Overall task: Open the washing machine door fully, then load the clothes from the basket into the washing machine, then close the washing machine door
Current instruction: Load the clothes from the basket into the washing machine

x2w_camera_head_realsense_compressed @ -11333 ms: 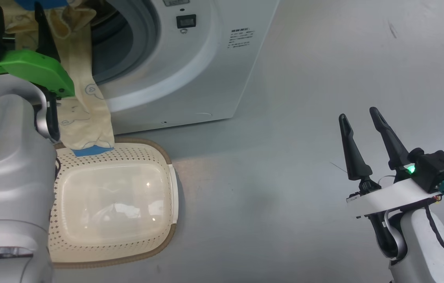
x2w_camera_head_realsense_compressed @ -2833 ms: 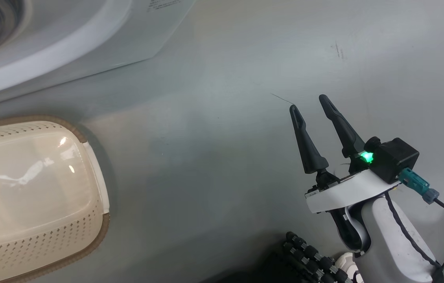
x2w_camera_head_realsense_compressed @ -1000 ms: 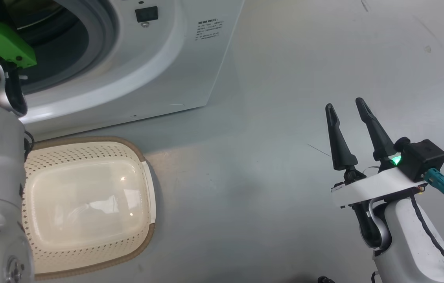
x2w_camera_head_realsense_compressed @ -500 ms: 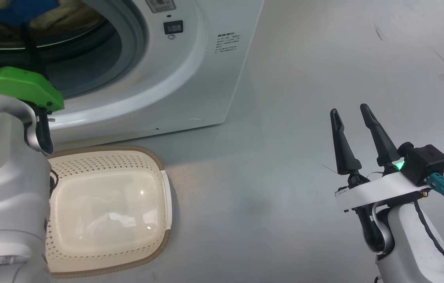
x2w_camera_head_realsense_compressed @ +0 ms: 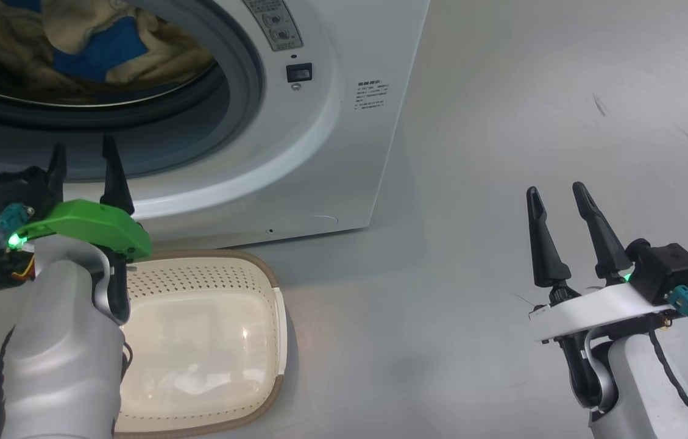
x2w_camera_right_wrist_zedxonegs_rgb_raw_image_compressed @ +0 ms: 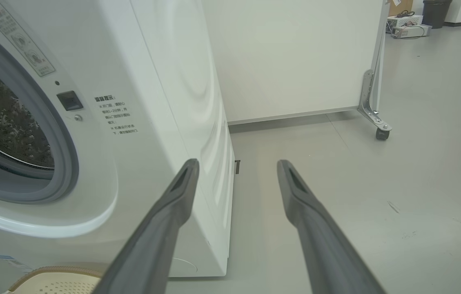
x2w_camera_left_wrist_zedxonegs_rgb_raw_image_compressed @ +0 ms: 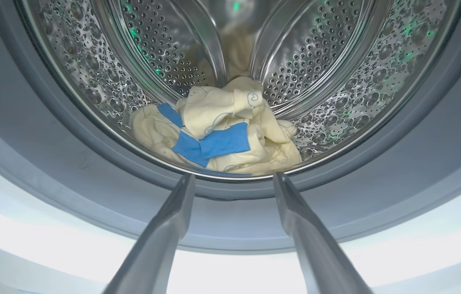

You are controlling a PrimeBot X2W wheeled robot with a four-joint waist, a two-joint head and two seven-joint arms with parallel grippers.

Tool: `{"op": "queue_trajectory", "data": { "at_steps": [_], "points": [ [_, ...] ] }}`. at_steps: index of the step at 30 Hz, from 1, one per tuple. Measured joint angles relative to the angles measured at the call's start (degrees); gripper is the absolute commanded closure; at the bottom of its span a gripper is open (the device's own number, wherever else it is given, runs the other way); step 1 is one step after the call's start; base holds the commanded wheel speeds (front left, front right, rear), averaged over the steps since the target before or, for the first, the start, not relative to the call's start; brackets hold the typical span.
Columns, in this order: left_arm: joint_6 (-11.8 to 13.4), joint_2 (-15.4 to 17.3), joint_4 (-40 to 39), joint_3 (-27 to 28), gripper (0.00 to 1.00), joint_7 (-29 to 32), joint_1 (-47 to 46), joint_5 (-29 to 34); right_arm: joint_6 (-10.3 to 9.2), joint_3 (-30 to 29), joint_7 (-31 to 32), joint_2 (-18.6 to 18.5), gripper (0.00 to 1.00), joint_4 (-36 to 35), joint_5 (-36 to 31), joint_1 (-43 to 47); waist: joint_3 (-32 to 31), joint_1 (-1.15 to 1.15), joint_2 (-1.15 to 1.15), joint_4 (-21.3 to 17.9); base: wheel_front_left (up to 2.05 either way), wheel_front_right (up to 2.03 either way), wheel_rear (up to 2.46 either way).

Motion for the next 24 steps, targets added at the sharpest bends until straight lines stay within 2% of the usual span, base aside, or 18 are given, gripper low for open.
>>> {"op": "queue_trajectory", "data": {
  "at_steps": [24],
  "points": [
    [-1.3, -0.3, -12.9, -2.0, 0.00, 0.1, 25.5, -0.9, 0.00, -3.0, 0.0, -0.9, 0.00, 0.4, 0.0, 7.5, -10.9, 0.00, 0.00, 3.4, 0.00, 0.00, 0.00]
  ]
}}
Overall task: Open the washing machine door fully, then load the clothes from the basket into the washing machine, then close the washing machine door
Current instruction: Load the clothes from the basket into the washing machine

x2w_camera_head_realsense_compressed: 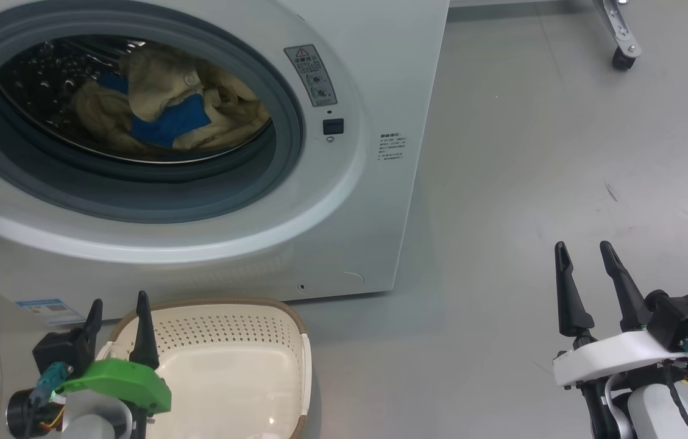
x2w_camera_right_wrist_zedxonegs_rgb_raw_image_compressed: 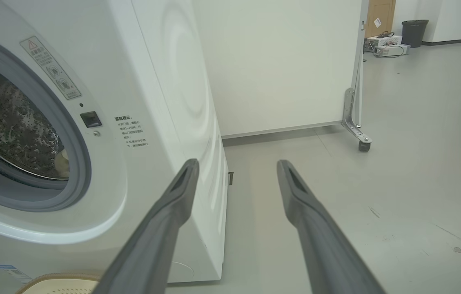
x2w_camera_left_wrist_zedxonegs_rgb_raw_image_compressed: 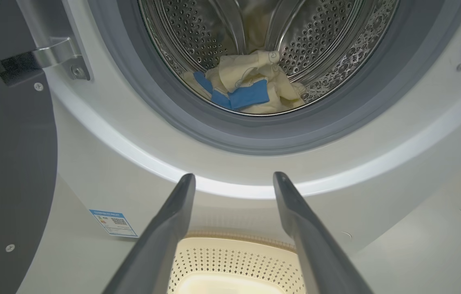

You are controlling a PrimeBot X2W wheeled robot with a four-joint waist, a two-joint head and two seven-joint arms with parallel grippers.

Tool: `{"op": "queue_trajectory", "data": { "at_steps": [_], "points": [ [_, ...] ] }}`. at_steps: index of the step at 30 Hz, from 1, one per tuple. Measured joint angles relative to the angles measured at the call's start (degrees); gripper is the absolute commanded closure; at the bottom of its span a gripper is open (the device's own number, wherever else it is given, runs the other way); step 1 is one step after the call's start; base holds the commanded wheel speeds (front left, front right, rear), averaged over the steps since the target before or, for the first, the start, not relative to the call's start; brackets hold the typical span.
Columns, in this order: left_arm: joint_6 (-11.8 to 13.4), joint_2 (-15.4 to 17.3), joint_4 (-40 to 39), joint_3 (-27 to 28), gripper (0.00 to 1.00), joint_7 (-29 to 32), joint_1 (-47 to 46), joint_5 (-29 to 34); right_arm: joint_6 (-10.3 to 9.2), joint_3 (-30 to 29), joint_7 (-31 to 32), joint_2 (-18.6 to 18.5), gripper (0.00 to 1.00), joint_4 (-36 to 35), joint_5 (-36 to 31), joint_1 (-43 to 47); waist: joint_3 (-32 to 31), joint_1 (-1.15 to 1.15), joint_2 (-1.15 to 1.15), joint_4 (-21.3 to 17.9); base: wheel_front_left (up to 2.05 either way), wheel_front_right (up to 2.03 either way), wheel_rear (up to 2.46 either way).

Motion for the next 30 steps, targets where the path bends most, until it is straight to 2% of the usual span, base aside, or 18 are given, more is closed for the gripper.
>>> {"op": "queue_trajectory", "data": {
  "at_steps": [18, 30],
  "points": [
    [1.2, 0.0, -11.5, -0.1, 0.00, 0.0, 11.7, -1.4, 0.00, -1.1, 0.0, -0.5, 0.00, -0.2, 0.0, 5.0, -6.8, 0.00, 0.00, 1.6, 0.00, 0.00, 0.00],
    [2.2, 0.1, -16.4, -0.8, 0.00, 0.0, 14.8, -1.9, 0.00, -0.6, 0.0, -0.5, 0.00, -0.9, 0.0, 5.8, -7.0, 0.00, 0.00, 1.9, 0.00, 0.00, 0.00]
  ]
}}
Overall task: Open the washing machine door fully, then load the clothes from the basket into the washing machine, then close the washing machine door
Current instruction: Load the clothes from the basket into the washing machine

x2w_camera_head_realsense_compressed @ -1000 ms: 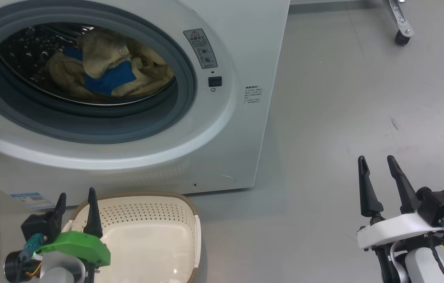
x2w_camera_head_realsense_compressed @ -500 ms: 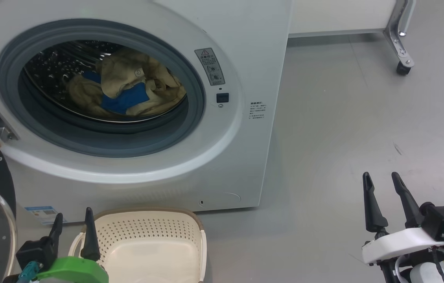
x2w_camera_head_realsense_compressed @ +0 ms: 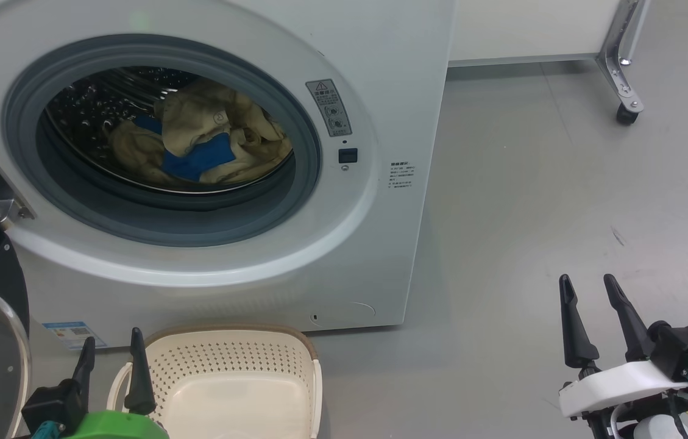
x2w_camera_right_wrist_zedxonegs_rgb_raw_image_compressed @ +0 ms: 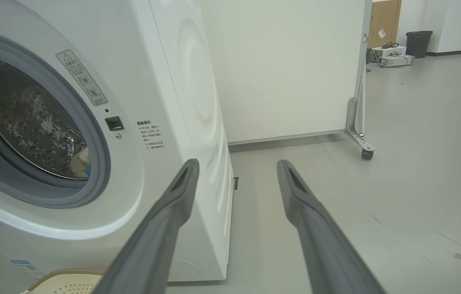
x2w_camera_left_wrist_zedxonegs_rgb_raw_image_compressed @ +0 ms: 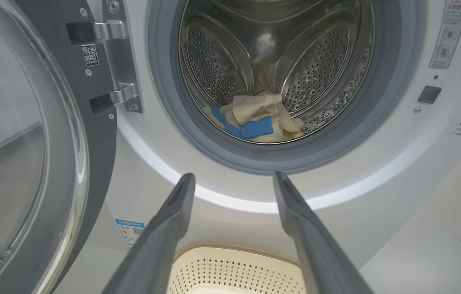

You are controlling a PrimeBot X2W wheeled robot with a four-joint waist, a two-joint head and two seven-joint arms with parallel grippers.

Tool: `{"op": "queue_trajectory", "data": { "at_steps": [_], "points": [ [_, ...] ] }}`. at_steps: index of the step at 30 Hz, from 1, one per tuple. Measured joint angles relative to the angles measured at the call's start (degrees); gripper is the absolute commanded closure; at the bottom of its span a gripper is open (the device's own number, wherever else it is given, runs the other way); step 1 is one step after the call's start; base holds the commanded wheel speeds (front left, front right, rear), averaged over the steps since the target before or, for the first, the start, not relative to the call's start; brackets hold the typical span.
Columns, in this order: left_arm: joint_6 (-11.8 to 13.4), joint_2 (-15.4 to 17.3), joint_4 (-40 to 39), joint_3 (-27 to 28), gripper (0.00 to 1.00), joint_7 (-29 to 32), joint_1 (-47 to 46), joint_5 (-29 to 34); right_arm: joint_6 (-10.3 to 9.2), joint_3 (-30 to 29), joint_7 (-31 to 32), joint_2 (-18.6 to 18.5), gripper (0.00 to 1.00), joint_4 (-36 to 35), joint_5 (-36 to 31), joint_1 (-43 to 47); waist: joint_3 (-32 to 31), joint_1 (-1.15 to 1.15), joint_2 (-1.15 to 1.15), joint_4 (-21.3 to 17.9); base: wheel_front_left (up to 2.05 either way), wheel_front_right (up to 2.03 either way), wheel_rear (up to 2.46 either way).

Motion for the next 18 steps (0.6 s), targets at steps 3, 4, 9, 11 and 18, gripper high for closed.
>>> {"op": "queue_trajectory", "data": {
  "at_steps": [3, 4, 9, 11, 18],
  "points": [
    [0.3, 0.0, -0.7, 0.0, 0.00, 0.0, 0.2, 0.0, 0.00, 0.1, 0.0, 0.1, 0.00, 0.0, 0.0, 0.0, 0.2, 0.00, 0.00, 0.0, 0.00, 0.00, 0.00],
    [0.3, 0.0, -1.0, 0.0, 0.00, 0.0, 0.3, 0.0, 0.00, 0.2, 0.0, 0.1, 0.00, 0.0, 0.0, 0.0, 0.2, 0.00, 0.00, 0.0, 0.00, 0.00, 0.00],
    [0.5, 0.0, -1.8, -0.3, 0.00, 0.0, 1.1, 0.0, 0.00, 0.3, 0.0, 0.3, 0.00, 0.0, 0.0, 0.0, 0.3, 0.00, 0.00, -0.1, 0.00, 0.00, 0.00],
    [0.6, 0.0, -2.2, -0.4, 0.00, 0.0, 1.4, 0.0, 0.00, 0.3, 0.0, 0.3, 0.00, 0.0, 0.0, 0.0, 0.3, 0.00, 0.00, -0.1, 0.00, 0.00, 0.00],
    [0.7, 0.0, -3.2, -0.6, 0.00, 0.0, 1.6, 0.0, 0.00, 0.4, 0.0, 0.3, 0.00, -0.1, 0.0, 0.0, 0.4, 0.00, 0.00, -0.1, 0.00, 0.00, 0.00]
  ]
}}
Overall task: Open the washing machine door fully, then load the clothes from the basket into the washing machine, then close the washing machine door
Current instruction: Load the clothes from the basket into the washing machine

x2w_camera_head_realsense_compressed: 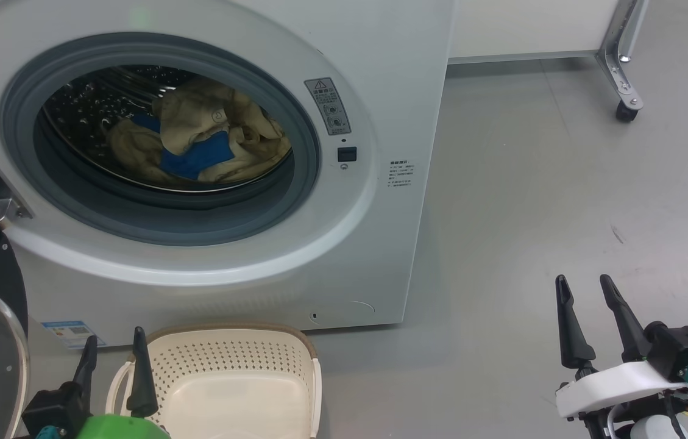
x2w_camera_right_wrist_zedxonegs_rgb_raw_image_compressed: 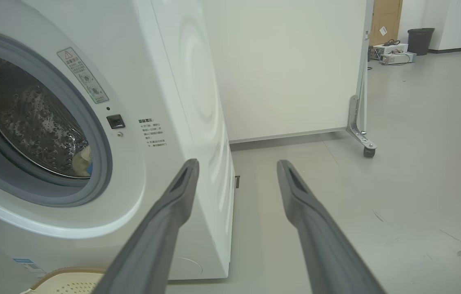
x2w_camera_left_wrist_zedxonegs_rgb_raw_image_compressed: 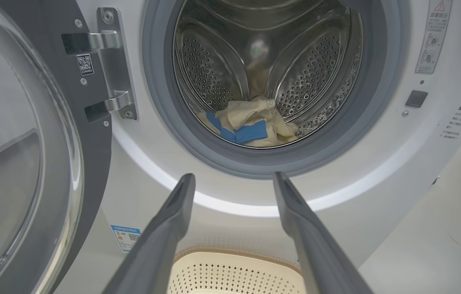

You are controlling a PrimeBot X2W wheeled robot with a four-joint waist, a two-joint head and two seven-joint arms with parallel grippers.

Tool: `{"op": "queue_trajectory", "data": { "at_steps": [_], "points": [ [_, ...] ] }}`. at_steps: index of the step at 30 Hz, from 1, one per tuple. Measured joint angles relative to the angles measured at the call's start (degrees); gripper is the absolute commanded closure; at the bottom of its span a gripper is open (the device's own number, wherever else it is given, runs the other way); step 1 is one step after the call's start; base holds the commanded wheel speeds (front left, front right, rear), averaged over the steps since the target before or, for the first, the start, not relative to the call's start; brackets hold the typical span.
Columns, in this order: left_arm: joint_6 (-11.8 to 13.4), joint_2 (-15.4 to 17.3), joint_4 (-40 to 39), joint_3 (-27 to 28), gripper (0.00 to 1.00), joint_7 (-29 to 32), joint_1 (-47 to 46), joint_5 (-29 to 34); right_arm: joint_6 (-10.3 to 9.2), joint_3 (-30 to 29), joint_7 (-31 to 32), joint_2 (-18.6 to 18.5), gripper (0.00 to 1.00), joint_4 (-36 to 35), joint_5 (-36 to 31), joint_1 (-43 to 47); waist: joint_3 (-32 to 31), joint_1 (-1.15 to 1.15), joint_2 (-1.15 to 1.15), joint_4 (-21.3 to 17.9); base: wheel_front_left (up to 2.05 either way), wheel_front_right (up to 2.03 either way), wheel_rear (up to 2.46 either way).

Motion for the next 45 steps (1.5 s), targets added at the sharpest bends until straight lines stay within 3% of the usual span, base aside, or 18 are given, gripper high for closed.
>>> {"op": "queue_trajectory", "data": {
  "at_steps": [45],
  "points": [
    [1.1, 0.0, -2.1, -0.6, 0.00, 0.0, 0.7, 0.0, 0.00, -0.1, 0.0, 0.2, 0.00, -0.7, 0.0, -0.1, 1.5, 0.00, 0.00, 1.3, 0.00, 0.00, 0.00]
  ]
}}
